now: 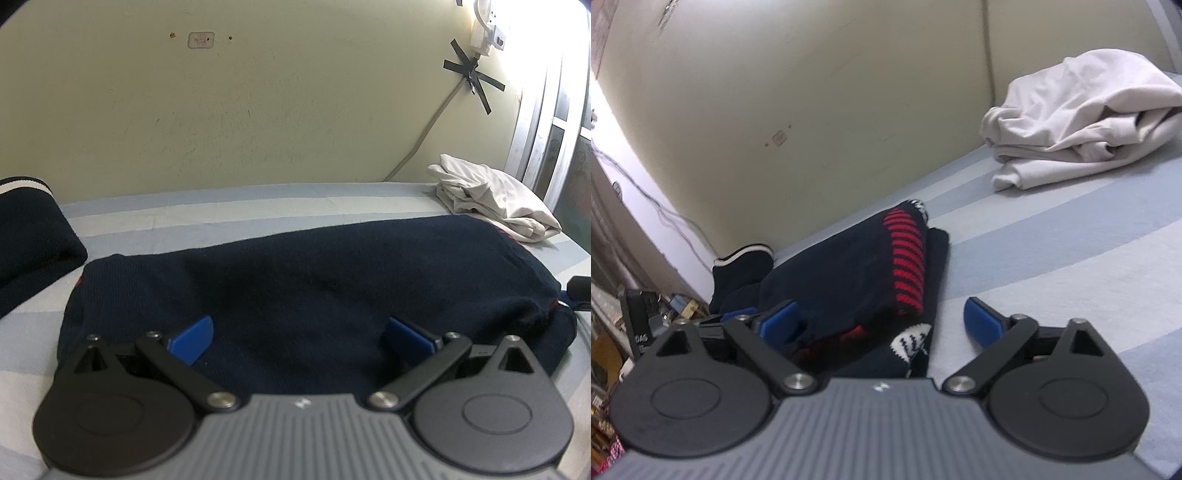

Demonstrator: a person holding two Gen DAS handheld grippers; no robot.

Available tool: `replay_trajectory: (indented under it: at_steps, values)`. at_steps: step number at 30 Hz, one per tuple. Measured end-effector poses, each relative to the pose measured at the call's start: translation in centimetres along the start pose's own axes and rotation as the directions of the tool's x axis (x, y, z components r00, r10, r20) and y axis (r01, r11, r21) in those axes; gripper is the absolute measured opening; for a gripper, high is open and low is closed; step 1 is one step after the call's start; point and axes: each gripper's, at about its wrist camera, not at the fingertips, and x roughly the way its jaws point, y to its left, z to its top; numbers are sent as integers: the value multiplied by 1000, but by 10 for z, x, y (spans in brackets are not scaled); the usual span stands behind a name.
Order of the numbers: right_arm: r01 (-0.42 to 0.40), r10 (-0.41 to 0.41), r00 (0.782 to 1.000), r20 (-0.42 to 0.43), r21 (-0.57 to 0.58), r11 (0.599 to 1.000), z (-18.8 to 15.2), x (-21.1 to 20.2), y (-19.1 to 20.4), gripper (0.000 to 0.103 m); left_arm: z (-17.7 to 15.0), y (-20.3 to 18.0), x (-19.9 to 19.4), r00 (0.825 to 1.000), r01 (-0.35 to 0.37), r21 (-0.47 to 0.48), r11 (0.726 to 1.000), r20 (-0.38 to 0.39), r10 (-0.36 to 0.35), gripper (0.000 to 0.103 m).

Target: Fold small clothes

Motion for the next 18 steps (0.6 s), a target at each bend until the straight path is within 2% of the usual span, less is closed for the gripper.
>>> replay_trajectory:
  at_steps: [18]
  values:
    - [-8,8,1000,-8,-9,1000,0,1,1,103,1,-2,1,1000,-16,22,1000,-16,16,103]
